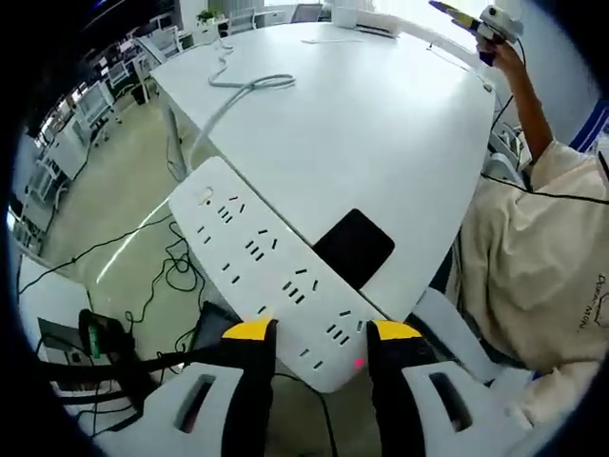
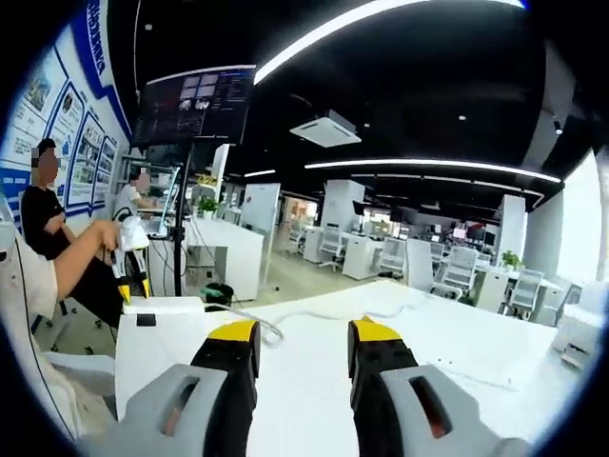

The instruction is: Pick up the power strip scattered on the table, fix it on the side mounting bracket of the table, and press the switch

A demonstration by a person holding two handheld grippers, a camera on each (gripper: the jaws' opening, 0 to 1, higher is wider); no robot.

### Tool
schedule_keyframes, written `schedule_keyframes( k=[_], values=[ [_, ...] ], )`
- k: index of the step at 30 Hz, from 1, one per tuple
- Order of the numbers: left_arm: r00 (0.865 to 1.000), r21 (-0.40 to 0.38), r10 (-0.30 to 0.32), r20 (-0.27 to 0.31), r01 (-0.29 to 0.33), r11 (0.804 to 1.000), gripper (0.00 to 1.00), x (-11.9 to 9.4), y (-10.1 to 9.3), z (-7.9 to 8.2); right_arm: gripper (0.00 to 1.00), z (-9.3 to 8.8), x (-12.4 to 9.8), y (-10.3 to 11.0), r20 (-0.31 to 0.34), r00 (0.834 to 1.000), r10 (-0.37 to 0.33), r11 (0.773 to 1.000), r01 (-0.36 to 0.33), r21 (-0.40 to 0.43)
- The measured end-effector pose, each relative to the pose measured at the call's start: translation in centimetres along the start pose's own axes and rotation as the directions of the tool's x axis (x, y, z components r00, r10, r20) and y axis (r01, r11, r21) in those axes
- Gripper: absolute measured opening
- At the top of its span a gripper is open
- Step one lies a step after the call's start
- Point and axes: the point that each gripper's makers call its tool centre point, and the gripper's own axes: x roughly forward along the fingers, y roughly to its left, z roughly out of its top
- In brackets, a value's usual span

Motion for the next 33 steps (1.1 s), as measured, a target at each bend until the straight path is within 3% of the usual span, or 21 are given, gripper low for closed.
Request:
schedule_keyframes(
  k=[6,10,13,19,21,24,28,29,30,32,33],
  values=[
    [0.986,-0.004,0.049,0.157,-0.049,0.999,0.42,-1.8,0.7,2.8,0.35,-1.3,-2.1,-1.0,0.014,0.999,-0.041,0.999,0.041,0.027],
    [0.963,0.007,0.137,0.231,-0.142,0.990,0.42,-3.0,1.5,4.6,0.35,-1.8,-3.5,-1.5,0.027,0.997,-0.067,0.997,0.066,0.043],
    [0.945,-0.021,0.169,0.280,-0.170,0.985,0.42,-3.8,1.7,6.0,0.35,-1.8,-4.4,-1.8,0.036,0.996,-0.087,0.995,0.085,0.048],
    [0.859,-0.045,0.199,0.471,-0.202,0.978,0.42,-6.2,1.0,10.6,0.35,-1.7,-6.2,-2.0,0.045,0.992,-0.118,0.992,0.116,0.041],
    [0.845,-0.030,0.197,0.496,-0.210,0.977,0.42,-6.6,0.3,11.4,0.35,-1.7,-6.9,-2.3,0.051,0.990,-0.133,0.990,0.131,0.043],
    [0.813,-0.036,0.230,0.535,-0.250,0.968,0.43,-7.1,0.0,12.6,0.36,-1.5,-7.8,-2.4,0.060,0.988,-0.145,0.989,0.143,0.042],
    [0.735,-0.066,0.252,0.629,-0.273,0.960,0.47,-8.0,-0.8,14.8,0.36,-1.7,-8.6,-2.6,0.065,0.984,-0.163,0.986,0.161,0.036],
    [0.713,-0.061,0.243,0.658,-0.270,0.961,0.51,-8.1,-1.2,15.5,0.36,-1.8,-8.8,-2.7,0.067,0.984,-0.166,0.986,0.164,0.039],
    [0.682,-0.065,0.231,0.694,-0.260,0.963,0.52,-8.2,-1.8,16.4,0.37,-1.8,-8.9,-2.8,0.072,0.982,-0.172,0.984,0.169,0.048],
    [0.651,-0.082,0.242,0.719,-0.267,0.960,0.51,-8.2,-2.2,17.2,0.38,-2.1,-9.2,-2.9,0.076,0.981,-0.177,0.984,0.173,0.053],
    [0.645,-0.080,0.241,0.726,-0.269,0.960,0.51,-8.0,-2.5,17.5,0.38,-2.4,-9.3,-2.8,0.075,0.981,-0.180,0.983,0.176,0.056]
  ],
)
